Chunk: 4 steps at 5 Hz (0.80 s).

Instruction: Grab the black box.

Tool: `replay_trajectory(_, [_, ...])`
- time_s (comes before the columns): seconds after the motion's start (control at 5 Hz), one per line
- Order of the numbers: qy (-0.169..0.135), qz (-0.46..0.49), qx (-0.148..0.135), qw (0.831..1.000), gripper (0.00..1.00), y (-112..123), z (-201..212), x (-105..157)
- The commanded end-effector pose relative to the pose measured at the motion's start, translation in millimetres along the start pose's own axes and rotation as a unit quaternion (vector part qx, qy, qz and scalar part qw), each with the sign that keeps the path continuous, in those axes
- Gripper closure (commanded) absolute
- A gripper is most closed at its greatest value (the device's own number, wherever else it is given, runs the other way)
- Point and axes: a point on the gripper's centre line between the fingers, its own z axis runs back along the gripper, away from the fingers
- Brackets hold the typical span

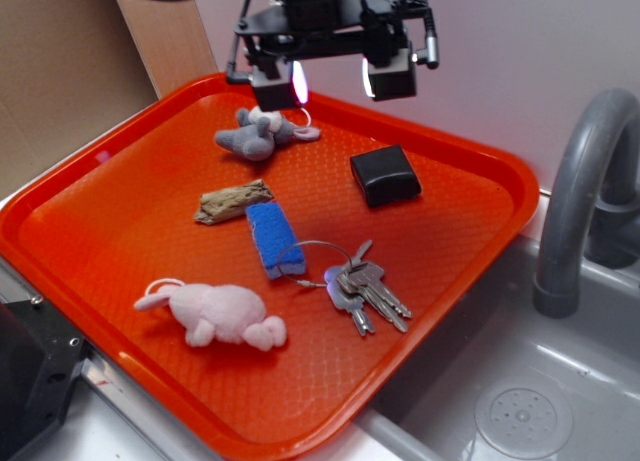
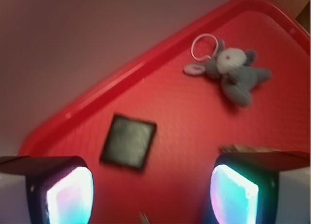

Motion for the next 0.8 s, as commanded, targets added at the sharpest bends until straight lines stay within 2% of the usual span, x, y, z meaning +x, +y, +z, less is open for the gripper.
replay_trajectory(0.0, [-0.009, 0.049, -0.020, 0.999, 0.00, -15, -41, 22])
replay_trajectory(0.2, [0.023, 0.049, -0.015, 0.998, 0.00, -18, -68, 12])
replay_trajectory(0.4, [0.071, 0.044, -0.017, 0.996, 0.00, -16, -91, -4])
replay_trajectory(0.6, [0.080, 0.019, -0.041, 0.996, 0.00, -27, -106, -20])
